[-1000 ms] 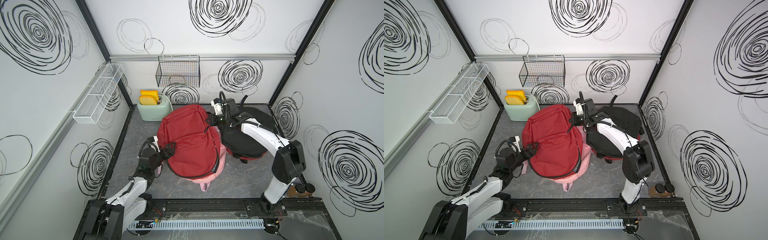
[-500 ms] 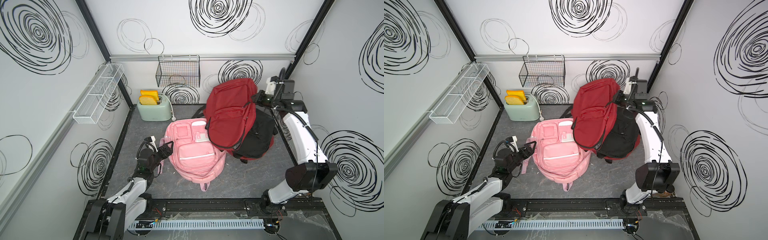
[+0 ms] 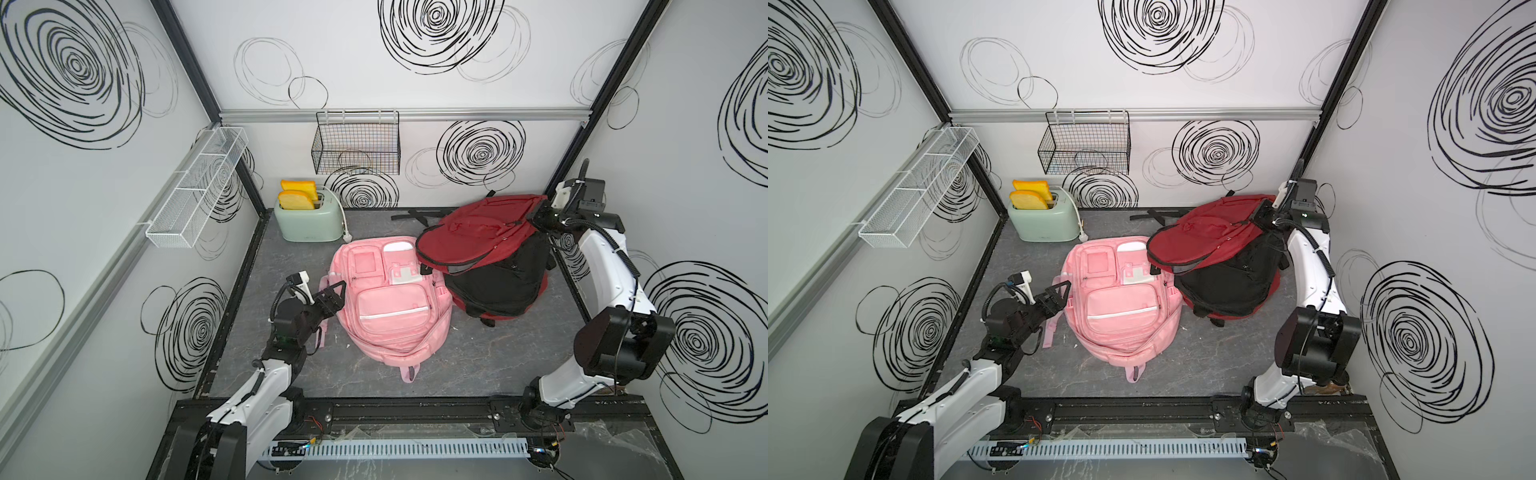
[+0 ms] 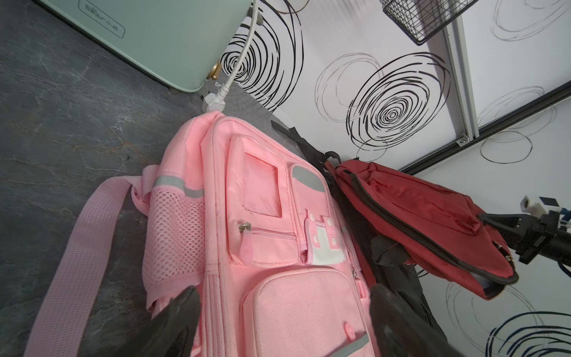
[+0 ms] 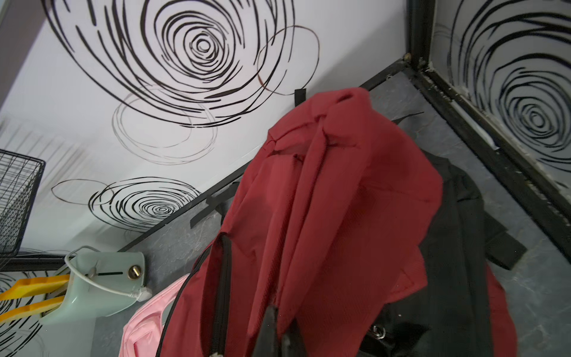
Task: Zip up the backpack
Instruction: Place the backpack on the backpack.
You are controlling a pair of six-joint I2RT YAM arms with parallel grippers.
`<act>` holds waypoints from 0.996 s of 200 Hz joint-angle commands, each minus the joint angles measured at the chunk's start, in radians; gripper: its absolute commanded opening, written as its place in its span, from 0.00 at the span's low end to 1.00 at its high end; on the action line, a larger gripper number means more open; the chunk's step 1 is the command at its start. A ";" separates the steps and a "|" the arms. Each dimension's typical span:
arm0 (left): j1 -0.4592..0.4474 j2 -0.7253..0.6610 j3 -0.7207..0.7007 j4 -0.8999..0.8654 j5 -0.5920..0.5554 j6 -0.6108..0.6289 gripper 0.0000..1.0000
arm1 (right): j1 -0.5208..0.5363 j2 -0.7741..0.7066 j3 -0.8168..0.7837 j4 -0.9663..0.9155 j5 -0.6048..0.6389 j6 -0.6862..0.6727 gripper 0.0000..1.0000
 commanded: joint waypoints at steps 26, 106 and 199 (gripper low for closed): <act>0.000 -0.062 0.033 -0.071 -0.057 0.034 0.89 | -0.062 0.004 0.013 -0.026 0.057 -0.016 0.00; -0.006 -0.041 0.039 -0.068 -0.058 0.022 0.89 | -0.061 0.081 -0.012 -0.067 0.353 -0.012 0.21; 0.010 0.000 0.079 -0.164 -0.118 0.054 0.91 | 0.207 -0.147 -0.240 0.209 0.135 0.018 0.57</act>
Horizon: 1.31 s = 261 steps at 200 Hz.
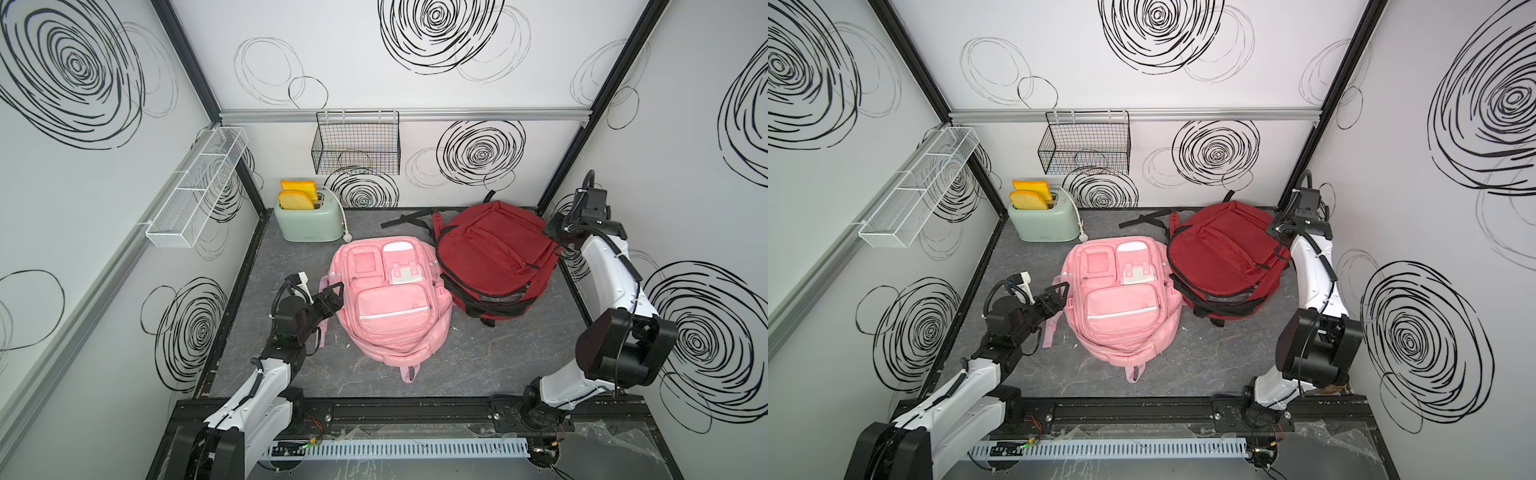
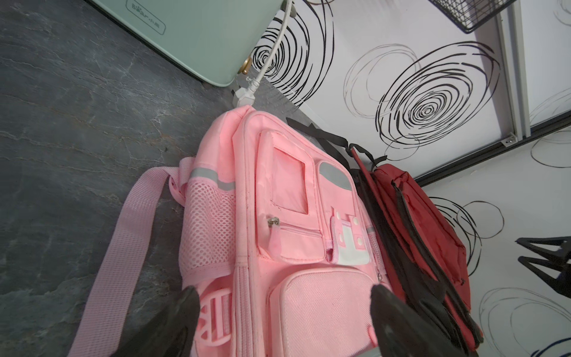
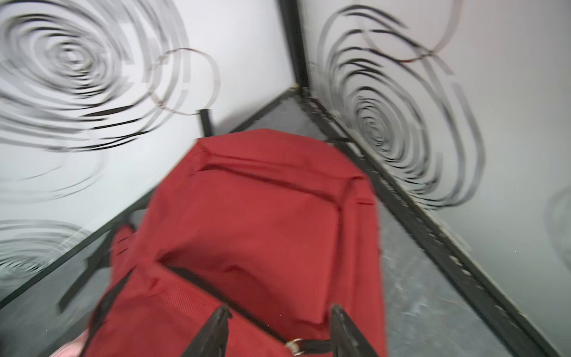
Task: Zip up the backpack
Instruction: Place the backpack on the backpack.
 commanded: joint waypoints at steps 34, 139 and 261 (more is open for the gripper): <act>0.028 0.045 0.042 -0.040 -0.041 0.012 0.95 | 0.359 -0.062 -0.201 0.285 -0.248 0.022 0.58; 0.070 0.114 0.027 0.020 0.049 -0.003 0.95 | 0.362 0.077 -0.514 0.401 -0.207 0.075 0.57; 0.091 0.152 0.030 0.020 0.061 -0.006 0.96 | 0.293 0.029 -0.586 0.408 -0.146 0.117 0.58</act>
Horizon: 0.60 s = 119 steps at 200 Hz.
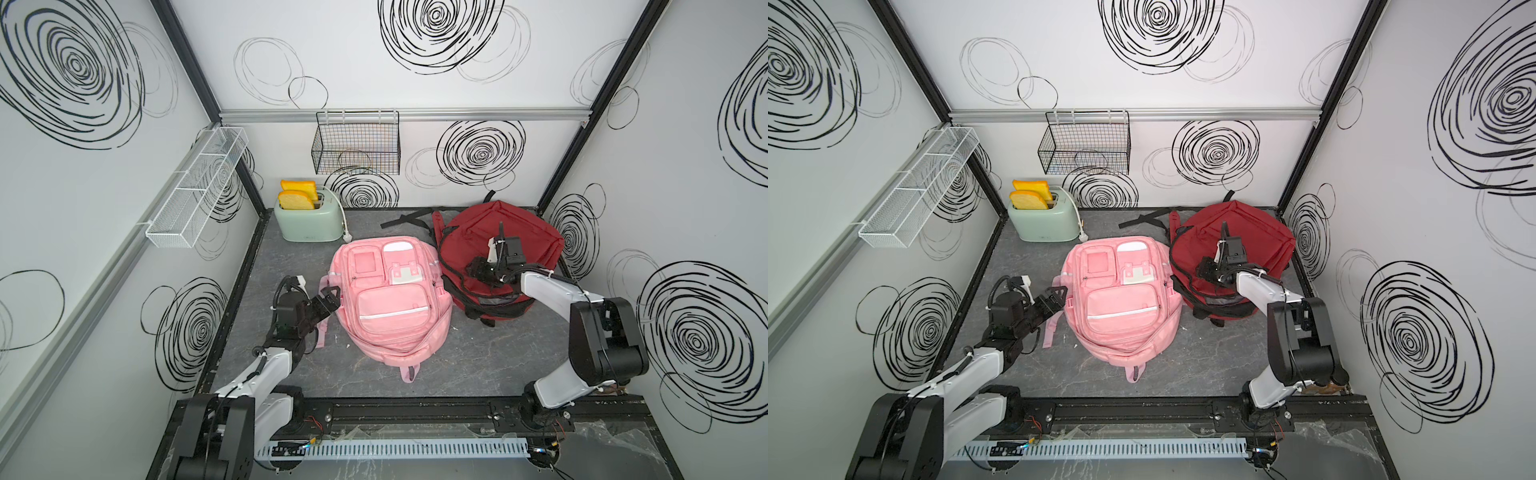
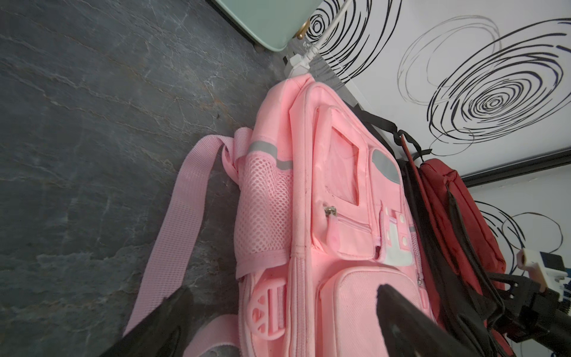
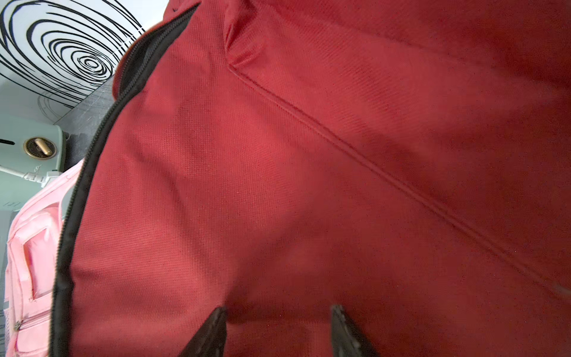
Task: Zip up the backpack
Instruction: Place the backpack on the backpack.
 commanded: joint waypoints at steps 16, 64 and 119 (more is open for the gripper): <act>0.017 -0.001 0.011 0.048 0.011 -0.004 0.96 | -0.016 -0.051 -0.060 -0.019 0.034 0.035 0.58; 0.027 0.015 0.006 0.066 0.034 -0.006 0.96 | 0.014 -0.177 -0.028 -0.043 0.072 0.020 0.58; 0.032 0.003 0.004 0.063 0.034 -0.008 0.96 | 0.205 -0.340 -0.002 0.062 0.174 -0.058 0.61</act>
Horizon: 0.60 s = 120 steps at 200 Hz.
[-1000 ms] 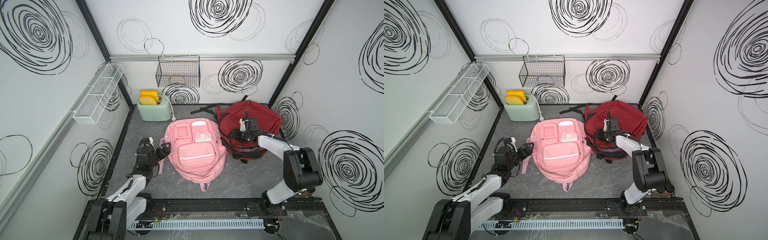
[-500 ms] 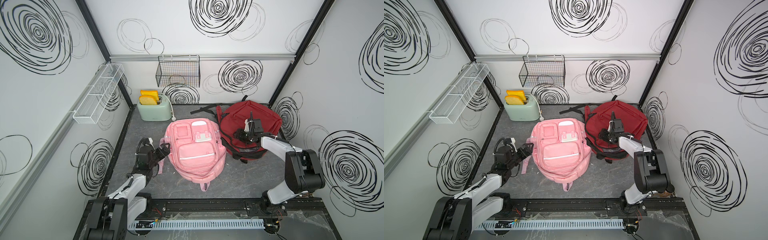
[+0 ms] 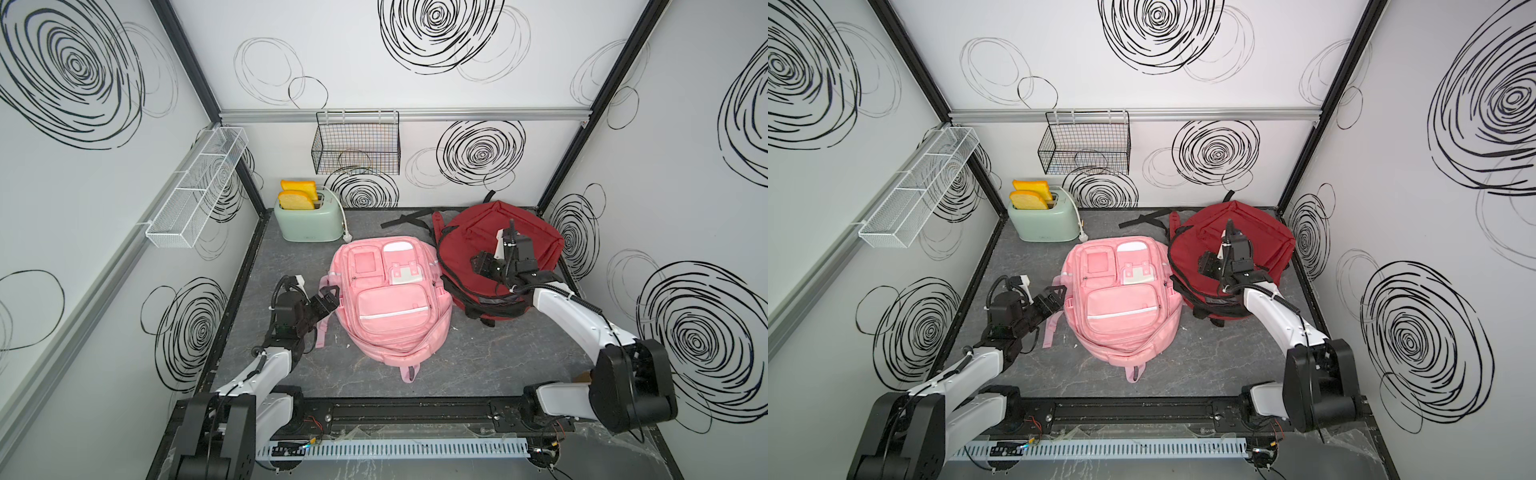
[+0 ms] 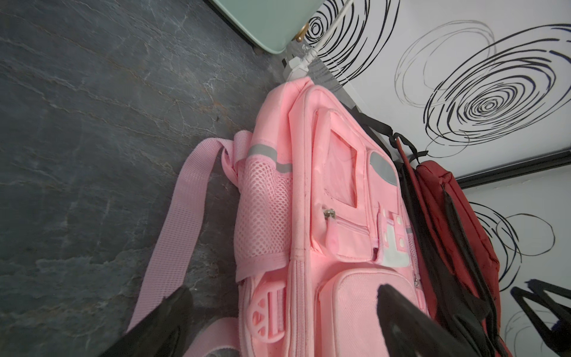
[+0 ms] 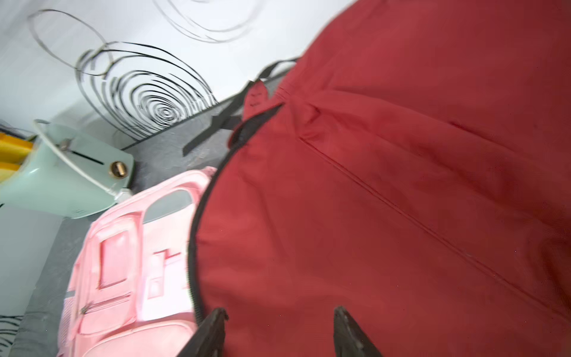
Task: Zip up the backpack
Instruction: Place the backpack on the backpack, then adjust the backpack at the center of the board.
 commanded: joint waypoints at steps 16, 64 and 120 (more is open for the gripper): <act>0.012 0.005 0.005 0.055 0.013 -0.008 0.96 | 0.148 -0.043 0.019 0.118 0.051 -0.079 0.62; 0.016 0.002 0.006 0.045 0.000 -0.002 0.96 | 0.280 0.118 0.075 0.087 0.094 -0.127 0.62; 0.017 0.008 0.022 -0.002 -0.029 0.016 0.96 | 0.281 0.161 0.077 0.082 0.068 -0.117 0.63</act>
